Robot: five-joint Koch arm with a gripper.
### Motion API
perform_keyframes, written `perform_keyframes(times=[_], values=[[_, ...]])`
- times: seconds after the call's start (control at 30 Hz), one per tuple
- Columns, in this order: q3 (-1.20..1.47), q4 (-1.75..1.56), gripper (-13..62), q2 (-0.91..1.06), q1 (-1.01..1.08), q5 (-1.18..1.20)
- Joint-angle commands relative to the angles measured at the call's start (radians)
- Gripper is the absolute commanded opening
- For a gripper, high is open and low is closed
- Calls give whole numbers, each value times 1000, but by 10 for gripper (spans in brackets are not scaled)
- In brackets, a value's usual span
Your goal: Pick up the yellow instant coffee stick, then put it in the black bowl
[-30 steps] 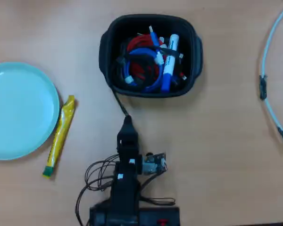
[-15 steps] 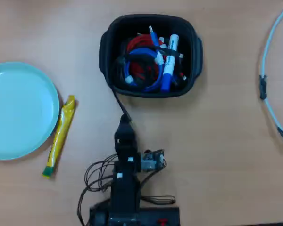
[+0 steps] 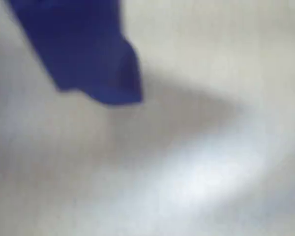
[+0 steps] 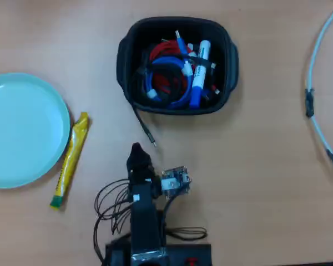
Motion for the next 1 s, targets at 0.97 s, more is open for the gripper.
perform_keyframes(times=[0.97], values=[[-1006, 811, 566, -669, -380, -265]])
